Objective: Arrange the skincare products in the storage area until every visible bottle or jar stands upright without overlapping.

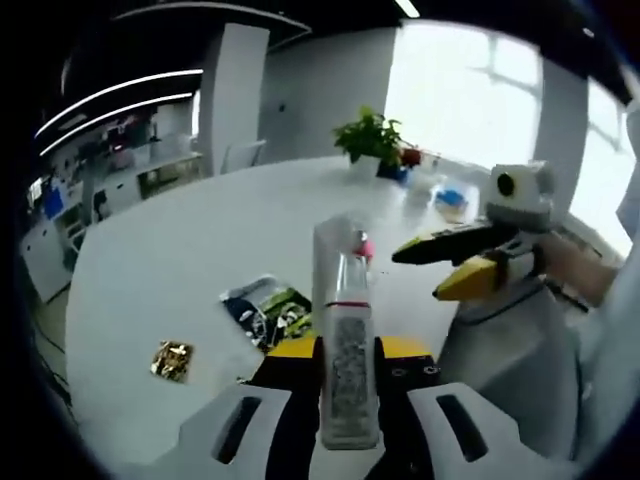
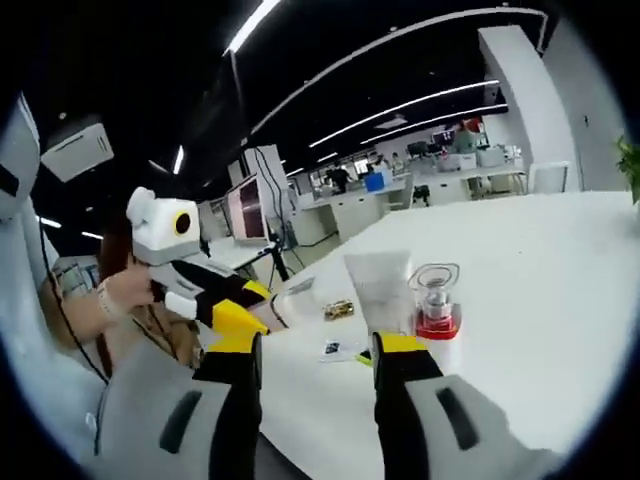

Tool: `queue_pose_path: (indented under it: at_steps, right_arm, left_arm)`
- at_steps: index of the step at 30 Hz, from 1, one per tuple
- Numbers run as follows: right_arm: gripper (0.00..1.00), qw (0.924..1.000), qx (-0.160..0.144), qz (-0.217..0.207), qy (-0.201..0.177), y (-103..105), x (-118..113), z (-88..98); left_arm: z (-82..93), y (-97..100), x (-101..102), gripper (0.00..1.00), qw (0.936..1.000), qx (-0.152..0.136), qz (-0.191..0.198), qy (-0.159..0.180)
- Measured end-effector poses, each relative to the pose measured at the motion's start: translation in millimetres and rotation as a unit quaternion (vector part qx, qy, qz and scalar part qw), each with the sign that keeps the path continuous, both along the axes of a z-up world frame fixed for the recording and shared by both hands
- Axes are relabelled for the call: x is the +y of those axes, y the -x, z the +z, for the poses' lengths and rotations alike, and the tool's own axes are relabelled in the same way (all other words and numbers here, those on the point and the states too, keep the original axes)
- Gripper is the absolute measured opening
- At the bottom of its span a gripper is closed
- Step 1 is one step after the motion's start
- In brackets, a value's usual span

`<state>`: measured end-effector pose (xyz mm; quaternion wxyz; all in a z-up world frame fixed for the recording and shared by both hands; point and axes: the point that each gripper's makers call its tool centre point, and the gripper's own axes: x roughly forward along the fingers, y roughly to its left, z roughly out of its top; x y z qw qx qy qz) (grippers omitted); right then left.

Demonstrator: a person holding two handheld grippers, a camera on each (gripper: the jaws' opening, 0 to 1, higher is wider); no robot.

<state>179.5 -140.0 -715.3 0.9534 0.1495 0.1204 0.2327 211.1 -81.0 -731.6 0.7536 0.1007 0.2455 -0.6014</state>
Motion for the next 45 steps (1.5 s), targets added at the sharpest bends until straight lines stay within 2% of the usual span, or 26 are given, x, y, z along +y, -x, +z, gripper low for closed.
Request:
queue_pose_path:
  at_steps: [3,5,10,13,16,18,21,27,30,34,38,45]
  right_arm:
    - [0.44,0.9975,0.004,0.006,-0.07,-1,5,4.2]
    - [0.44,0.9925,0.004,0.0,-0.122,-4,4,6.9]
    - [0.41,0.9822,0.008,-0.006,-0.188,-7,4,8.6]
    - [0.4,0.9697,-0.004,-0.003,-0.244,-8,4,18.3]
    - [0.39,0.9533,-0.011,-0.008,-0.302,-8,-2,26.0]
    - [0.37,0.9461,-0.015,-0.011,-0.323,-8,-5,28.2]
    - [0.39,0.9439,-0.015,-0.006,-0.33,-6,-5,29.1]
    - [0.35,0.9154,-0.037,0.014,-0.401,0,-7,45.2]
    - [0.33,0.9119,-0.039,0.015,-0.408,0,-9,45.4]
    - [0.23,0.9129,-0.041,0.021,-0.406,3,-7,48.2]
    - [0.21,0.9416,-0.033,0.021,-0.335,3,-3,41.1]
    - [0.2,0.9674,-0.029,0.01,-0.251,0,-1,37.1]
  left_arm:
    - [7.0,6.2,-3,0.17,0.9999,0.0,-0.003,0.014]
    - [12.7,11.1,-7,0.16,0.9997,-0.003,-0.007,0.023]
    - [23.6,23.0,-15,0.16,0.999,-0.01,-0.022,0.037]
    - [29.7,29.9,-21,0.16,0.9983,-0.01,-0.032,0.048]
    - [33.6,36.8,-27,0.16,0.9974,-0.005,-0.042,0.058]
    - [36.2,39.7,-29,0.16,0.9969,-0.004,-0.046,0.064]
    - [41.0,42.0,-32,0.16,0.9959,0.002,-0.048,0.076]
    - [51.1,46.4,-35,0.16,0.9934,0.016,-0.053,0.1]
    - [53.0,49.7,-36,0.16,0.992,0.029,-0.058,0.108]
    - [42.4,49.0,-36,0.16,0.9938,0.029,-0.06,0.09]
    - [29.2,51.7,-37,0.17,0.9958,0.015,-0.068,0.059]
    - [11.2,50.1,-43,0.17,0.9971,0.002,-0.071,0.025]
